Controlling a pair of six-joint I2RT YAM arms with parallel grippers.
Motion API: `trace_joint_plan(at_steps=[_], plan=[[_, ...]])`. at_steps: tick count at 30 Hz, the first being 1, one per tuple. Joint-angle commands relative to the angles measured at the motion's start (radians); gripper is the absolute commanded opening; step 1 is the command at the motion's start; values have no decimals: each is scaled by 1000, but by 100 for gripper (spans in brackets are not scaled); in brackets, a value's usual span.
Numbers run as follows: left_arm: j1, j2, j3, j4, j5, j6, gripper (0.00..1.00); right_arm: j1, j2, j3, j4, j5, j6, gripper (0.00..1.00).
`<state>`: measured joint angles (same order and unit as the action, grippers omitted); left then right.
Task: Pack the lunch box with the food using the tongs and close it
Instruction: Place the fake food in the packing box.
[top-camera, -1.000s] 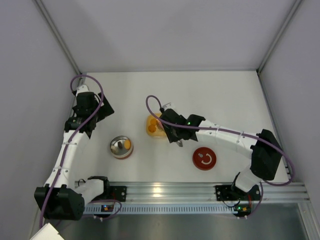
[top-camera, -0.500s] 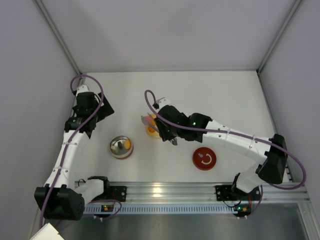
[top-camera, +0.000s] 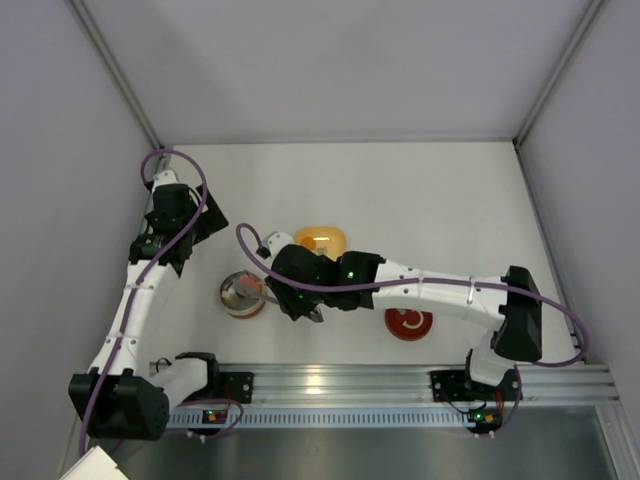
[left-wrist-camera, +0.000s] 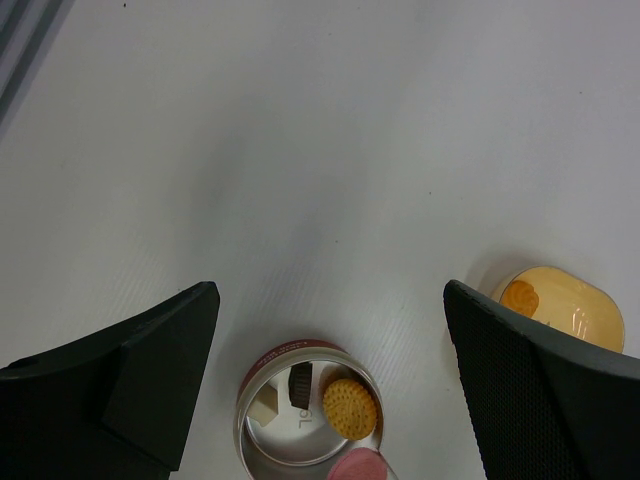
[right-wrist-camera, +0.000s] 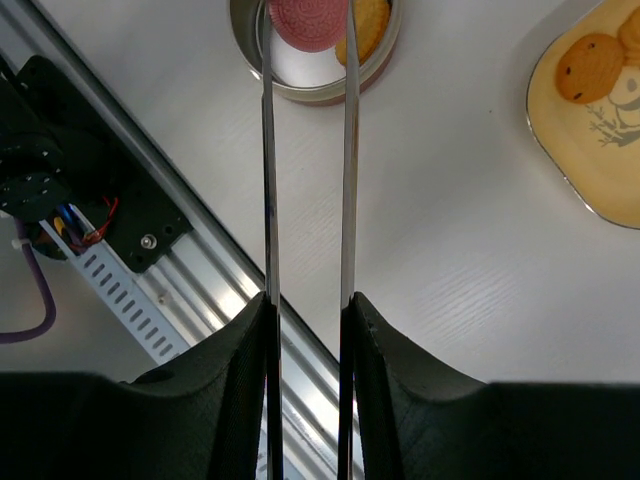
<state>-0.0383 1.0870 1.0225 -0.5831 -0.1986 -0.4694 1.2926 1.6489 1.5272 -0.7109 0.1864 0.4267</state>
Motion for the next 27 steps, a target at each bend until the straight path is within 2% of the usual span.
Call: trace_joint_plan(at_steps=[1, 16, 23, 27], plan=[[9, -4, -1, 46, -1, 8, 99, 28, 17, 54, 53, -22, -6, 31], [9, -7, -1, 46, -2, 9, 99, 36, 88, 62, 73, -42, -11, 34], [9, -6, -2, 46, -2, 9, 99, 37, 71, 68, 65, -25, -16, 45], [9, -7, -1, 46, -2, 8, 99, 37, 63, 73, 56, -15, -22, 48]])
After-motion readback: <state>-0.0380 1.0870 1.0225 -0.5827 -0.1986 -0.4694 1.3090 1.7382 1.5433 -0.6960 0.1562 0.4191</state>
